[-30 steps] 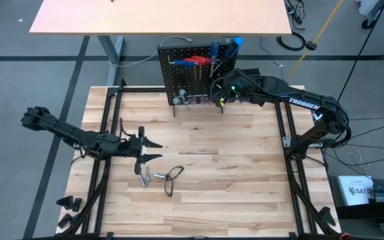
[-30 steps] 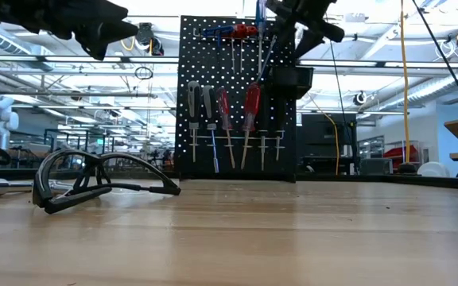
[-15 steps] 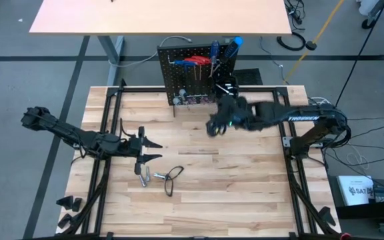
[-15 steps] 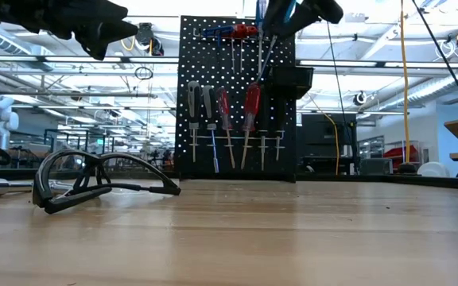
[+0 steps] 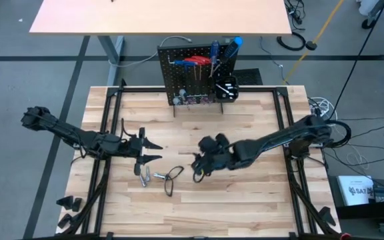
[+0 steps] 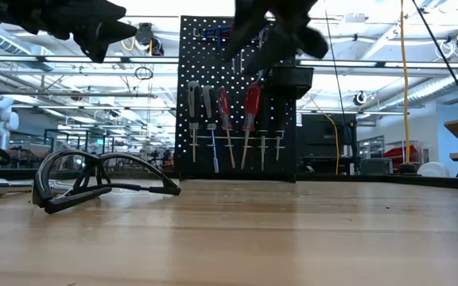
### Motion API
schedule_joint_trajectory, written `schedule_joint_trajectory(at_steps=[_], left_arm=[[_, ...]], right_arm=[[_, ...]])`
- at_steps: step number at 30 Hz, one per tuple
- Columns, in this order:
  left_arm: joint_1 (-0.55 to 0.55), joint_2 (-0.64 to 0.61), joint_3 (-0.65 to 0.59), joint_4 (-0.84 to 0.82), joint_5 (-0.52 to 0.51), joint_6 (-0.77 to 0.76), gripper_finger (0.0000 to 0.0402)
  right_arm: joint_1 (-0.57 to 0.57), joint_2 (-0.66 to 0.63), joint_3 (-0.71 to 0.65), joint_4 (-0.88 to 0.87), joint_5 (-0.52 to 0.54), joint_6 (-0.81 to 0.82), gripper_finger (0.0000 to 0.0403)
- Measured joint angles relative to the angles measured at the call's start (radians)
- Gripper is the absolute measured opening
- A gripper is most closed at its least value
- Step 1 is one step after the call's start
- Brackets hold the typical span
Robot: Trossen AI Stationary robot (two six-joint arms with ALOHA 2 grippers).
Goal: Hang tools onto peg board
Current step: Put the right extension bar into the black bin on the peg board
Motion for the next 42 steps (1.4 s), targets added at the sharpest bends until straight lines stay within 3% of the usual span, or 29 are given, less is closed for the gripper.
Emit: schedule_joint_trajectory(at_steps=[7,16,19,24,26,28,36,42], left_arm=[[-0.04,0.001,0.0,-0.051,0.028,-0.03,0.0164],[-0.167,0.098,0.0,-0.289,0.03,-0.312,0.0164],[-0.212,0.152,0.0,-0.352,0.021,-0.479,0.0164],[-0.249,0.228,0.0,-0.422,-0.011,-0.904,0.0164],[-0.265,0.251,0.0,-0.419,-0.022,-0.957,0.0164],[-0.276,0.274,0.012,-0.421,-0.021,-0.867,0.0164],[-0.298,0.381,0.068,-0.418,-0.037,-0.251,0.0164],[-0.258,0.477,0.071,-0.405,-0.017,-0.157,0.0164]], right_arm=[[0.014,0.138,0.0,0.189,-0.072,-0.006,0.0206],[0.021,0.234,0.001,0.325,-0.108,-0.09,0.0206],[0.026,0.234,0.001,0.328,-0.103,-0.108,0.0206],[0.029,0.234,0.001,0.326,-0.101,-0.11,0.0206],[0.029,0.234,0.001,0.326,-0.101,-0.127,0.0206],[0.03,0.234,0.001,0.326,-0.101,-0.148,0.0206],[0.043,0.234,0.001,0.324,-0.107,-0.188,0.0206],[0.056,0.234,0.001,0.324,-0.11,-0.188,0.0206]])
